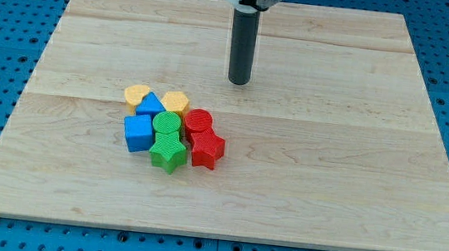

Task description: Point your arm at group of blocks

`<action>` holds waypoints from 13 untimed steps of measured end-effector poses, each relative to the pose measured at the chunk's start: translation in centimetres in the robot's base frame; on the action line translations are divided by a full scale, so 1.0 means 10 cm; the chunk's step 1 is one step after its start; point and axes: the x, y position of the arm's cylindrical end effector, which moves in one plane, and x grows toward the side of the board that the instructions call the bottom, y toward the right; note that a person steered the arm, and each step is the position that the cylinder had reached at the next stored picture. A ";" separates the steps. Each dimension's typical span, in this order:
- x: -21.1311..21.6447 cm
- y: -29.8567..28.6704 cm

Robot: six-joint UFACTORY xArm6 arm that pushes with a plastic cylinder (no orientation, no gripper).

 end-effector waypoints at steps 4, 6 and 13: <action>1.26 0.43; 1.47 0.37; 1.89 -0.45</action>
